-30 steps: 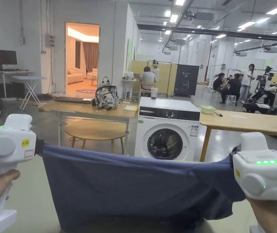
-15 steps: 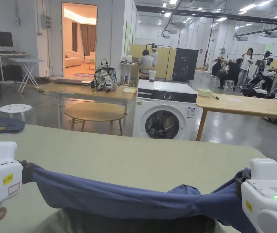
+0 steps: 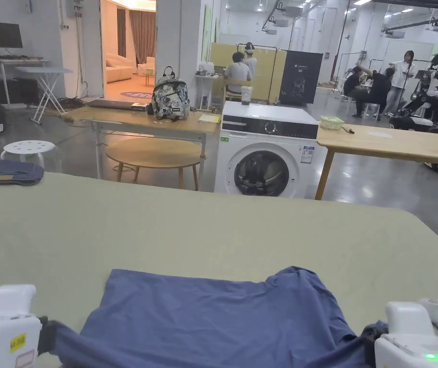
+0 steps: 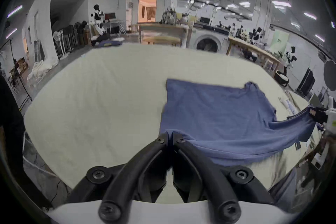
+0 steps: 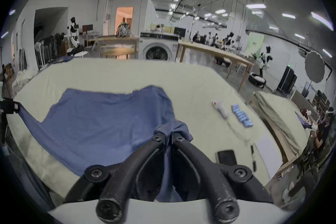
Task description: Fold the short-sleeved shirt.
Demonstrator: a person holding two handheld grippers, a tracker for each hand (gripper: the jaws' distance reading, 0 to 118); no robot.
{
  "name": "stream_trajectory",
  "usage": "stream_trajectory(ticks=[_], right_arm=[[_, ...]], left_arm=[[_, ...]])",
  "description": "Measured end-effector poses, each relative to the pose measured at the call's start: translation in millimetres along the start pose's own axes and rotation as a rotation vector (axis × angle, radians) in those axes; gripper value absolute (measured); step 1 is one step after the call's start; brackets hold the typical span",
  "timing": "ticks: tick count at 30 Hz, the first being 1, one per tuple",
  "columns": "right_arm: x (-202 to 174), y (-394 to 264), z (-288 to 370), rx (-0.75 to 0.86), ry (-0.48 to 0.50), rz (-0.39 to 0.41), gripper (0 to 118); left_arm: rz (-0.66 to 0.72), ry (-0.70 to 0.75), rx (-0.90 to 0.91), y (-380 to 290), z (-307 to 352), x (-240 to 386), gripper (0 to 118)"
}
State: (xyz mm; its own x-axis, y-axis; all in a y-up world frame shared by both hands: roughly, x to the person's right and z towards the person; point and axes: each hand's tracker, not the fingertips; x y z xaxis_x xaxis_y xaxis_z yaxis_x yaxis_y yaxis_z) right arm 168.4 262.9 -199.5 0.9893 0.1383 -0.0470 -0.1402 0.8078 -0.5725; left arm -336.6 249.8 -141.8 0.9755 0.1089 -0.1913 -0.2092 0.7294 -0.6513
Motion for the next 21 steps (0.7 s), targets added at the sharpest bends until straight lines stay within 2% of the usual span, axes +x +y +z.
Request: stream_trajectory(ticks=[6, 11, 13, 16, 17, 18, 19, 21], right_arm=[[-7, -40, -54, -0.149, 0.015, 0.017, 5], [-6, -59, -76, -0.188, 0.015, -0.011, 9], [-3, -65, -82, -0.174, 0.013, -0.036, 31], [-5, -62, -68, -0.083, 0.025, -0.089, 49], [-7, -60, -65, -0.065, 0.027, -0.097, 69], [-9, -58, -62, -0.029, 0.036, -0.108, 85], [-12, -55, -58, 0.006, 0.046, -0.106, 87], [-21, -50, -53, 0.067, 0.037, -0.095, 87]], left_arm=[[0.013, 0.006, -0.105, -34, -41, 3, 0], [0.013, 0.02, -0.151, -48, -61, 5, 0], [0.029, 0.038, -0.122, -49, -57, 5, 3], [0.05, 0.044, -0.037, -45, -47, 9, 10], [0.049, 0.047, -0.017, -42, -45, 11, 20], [0.045, 0.043, 0.007, -39, -42, 12, 35], [0.04, 0.038, 0.034, -35, -39, 15, 47], [0.04, 0.02, 0.104, -26, -32, 23, 51]])
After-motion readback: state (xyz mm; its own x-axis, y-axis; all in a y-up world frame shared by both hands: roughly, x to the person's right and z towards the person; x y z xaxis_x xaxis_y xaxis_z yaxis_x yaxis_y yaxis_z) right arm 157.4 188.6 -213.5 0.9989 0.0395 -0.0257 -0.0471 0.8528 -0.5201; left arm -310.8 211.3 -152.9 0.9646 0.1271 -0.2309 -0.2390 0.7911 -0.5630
